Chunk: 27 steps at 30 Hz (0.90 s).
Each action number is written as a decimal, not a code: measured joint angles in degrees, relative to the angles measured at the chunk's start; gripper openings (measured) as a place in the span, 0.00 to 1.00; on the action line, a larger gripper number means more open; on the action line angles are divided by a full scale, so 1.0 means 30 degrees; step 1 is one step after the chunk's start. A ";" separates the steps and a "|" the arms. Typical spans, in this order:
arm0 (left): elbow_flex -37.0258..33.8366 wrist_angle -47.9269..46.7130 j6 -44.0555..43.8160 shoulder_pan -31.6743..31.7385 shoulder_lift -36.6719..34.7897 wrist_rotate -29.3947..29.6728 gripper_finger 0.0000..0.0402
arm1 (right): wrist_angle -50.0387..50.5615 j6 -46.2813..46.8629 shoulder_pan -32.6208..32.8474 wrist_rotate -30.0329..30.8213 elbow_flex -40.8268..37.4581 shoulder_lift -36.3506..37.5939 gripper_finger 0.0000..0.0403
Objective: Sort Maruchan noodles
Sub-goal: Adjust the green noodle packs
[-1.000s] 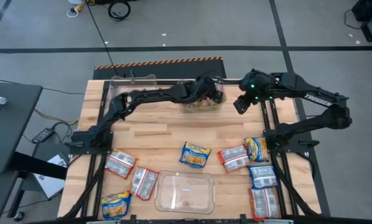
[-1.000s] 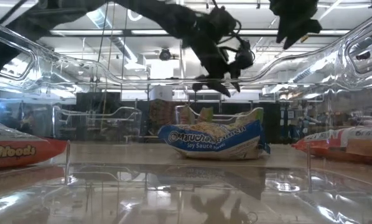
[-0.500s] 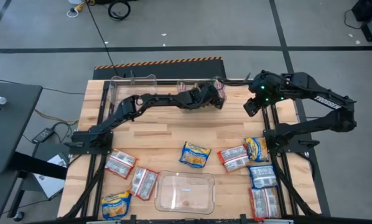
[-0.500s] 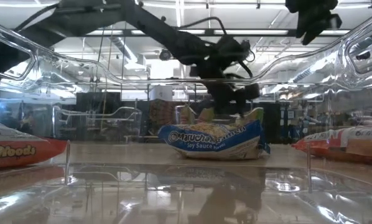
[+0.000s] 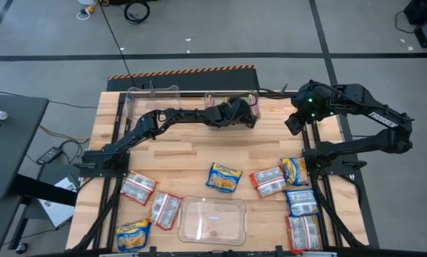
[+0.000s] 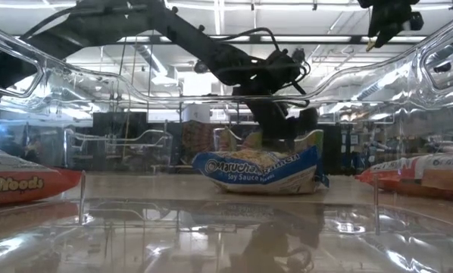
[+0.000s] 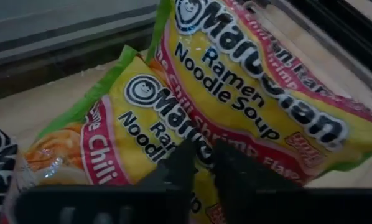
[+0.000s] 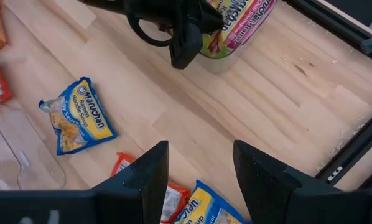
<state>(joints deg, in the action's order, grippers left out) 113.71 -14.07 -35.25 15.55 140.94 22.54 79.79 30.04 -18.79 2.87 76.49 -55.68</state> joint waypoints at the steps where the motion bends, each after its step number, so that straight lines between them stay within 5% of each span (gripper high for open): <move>1: -0.0010 -0.0141 0.0046 0.0005 0.0003 -0.0183 0.08 | 0.0000 0.0001 0.0000 0.0000 0.0000 0.0006 0.46; 9: -0.0051 -0.0818 0.0101 0.0234 -0.0320 -0.1435 0.01 | -0.0159 -0.0017 0.0000 0.0180 0.0000 -0.0008 0.46; 19: -0.0040 -0.3658 0.3161 0.0386 -0.3006 -0.1597 0.01 | -0.1013 -0.0581 0.0000 0.1741 0.0000 -0.0008 0.46; 27: -0.0041 -0.6269 0.3487 0.0321 -0.2895 -0.1826 0.05 | -0.1582 -0.0582 0.0000 0.1984 0.0000 -0.0016 0.46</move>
<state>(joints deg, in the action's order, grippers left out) 113.59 -32.88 -24.79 16.51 132.26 17.07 75.04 28.29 -18.79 8.83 76.49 -55.72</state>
